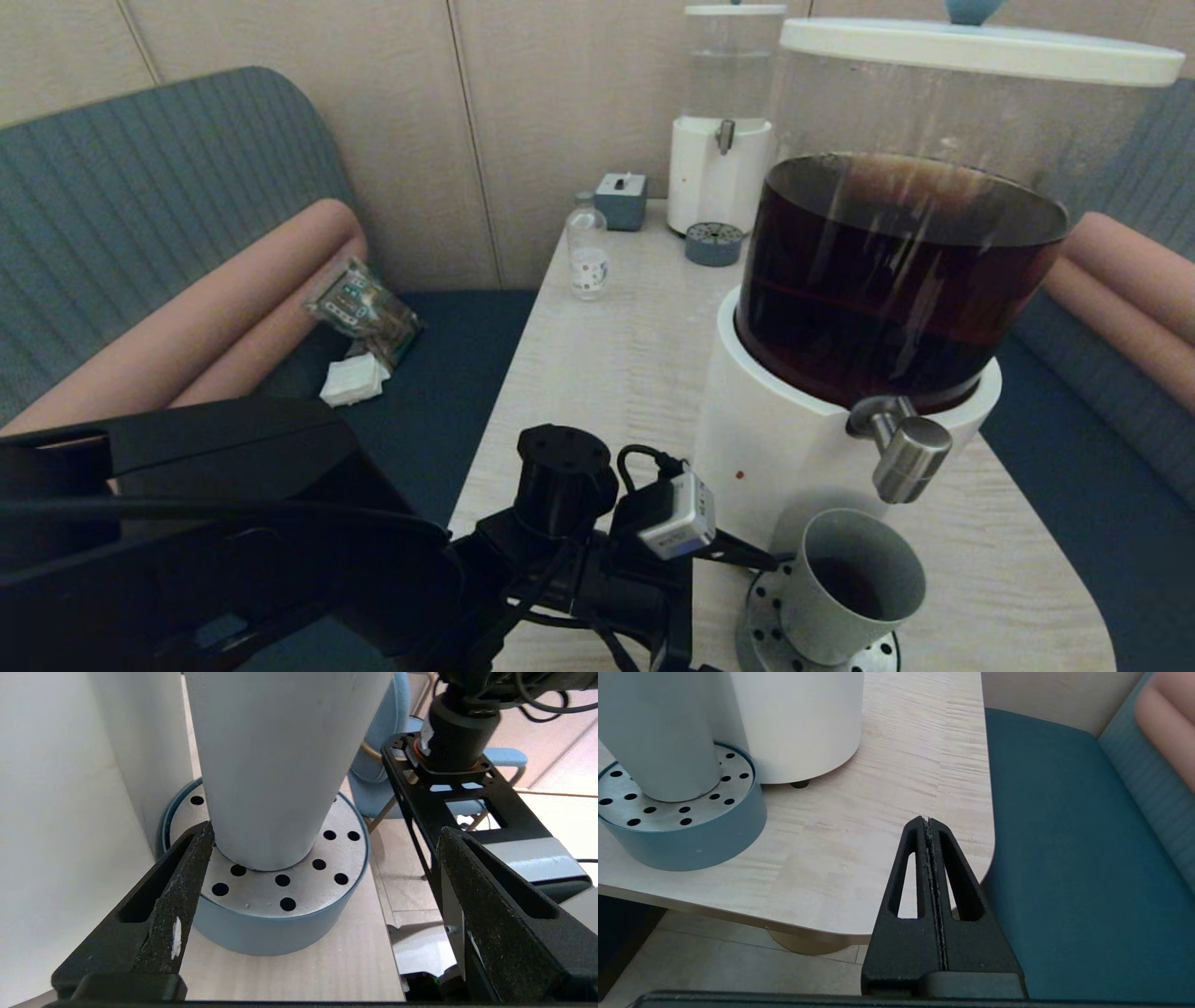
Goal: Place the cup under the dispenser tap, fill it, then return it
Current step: Place the cup next to the water dispenser
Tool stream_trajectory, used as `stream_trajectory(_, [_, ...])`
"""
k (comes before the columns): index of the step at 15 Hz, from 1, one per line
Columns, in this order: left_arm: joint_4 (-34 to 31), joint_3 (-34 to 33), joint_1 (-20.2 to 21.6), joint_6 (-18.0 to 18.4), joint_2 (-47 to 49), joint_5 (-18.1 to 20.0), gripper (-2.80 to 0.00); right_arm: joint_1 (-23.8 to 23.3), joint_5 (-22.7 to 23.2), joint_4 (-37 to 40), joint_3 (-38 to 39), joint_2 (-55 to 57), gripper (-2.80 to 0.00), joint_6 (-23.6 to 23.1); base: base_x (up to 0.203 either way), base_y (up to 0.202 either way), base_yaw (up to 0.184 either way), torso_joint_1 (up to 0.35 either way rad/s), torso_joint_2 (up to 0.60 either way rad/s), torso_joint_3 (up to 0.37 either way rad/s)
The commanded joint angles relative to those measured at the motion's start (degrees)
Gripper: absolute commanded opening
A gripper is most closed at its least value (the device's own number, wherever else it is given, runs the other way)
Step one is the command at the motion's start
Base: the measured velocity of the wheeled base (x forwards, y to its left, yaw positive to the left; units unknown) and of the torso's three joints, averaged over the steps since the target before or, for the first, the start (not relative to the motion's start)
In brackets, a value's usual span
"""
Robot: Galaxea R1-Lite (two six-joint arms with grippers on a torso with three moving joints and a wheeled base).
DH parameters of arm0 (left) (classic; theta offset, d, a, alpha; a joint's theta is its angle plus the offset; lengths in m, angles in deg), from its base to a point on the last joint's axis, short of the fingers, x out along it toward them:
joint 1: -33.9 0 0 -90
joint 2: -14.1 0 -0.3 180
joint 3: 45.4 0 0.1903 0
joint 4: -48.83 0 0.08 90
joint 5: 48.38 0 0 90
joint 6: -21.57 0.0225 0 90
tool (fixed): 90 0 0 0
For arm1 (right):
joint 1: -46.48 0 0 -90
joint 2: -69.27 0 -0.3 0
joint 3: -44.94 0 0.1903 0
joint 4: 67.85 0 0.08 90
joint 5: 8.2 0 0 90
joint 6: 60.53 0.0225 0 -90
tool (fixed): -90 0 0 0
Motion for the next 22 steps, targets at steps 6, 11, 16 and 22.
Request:
stream_trajectory(6, [0.2,1.7,-1.1,-0.8,0.4,-2.4,0.00,0.0,0.0,0.0,0.5,-0.2,-2.80,-0.1,0.000,0.000,0.000,0.000,0.00,0.000])
stream_trajectory(11, [0.1,3.7,-2.0,-0.9,1.6,-4.4,0.00,0.0,0.0,-0.1,0.5,-0.2,-2.80,-0.1,0.000,0.000,0.000,0.000,0.00,0.000])
stream_trajectory(16, [0.1,5.5,-2.8,-0.9,3.1,-4.4,0.00,0.0,0.0,0.0,0.5,-0.2,-2.80,-0.1,0.000,0.000,0.000,0.000,0.00,0.000])
stream_trajectory(22, [0.1,8.4,-4.2,-0.9,4.9,-4.4,0.00,0.0,0.0,0.0,0.5,-0.2,-2.80,-0.1,0.000,0.000,0.000,0.000,0.00,0.000])
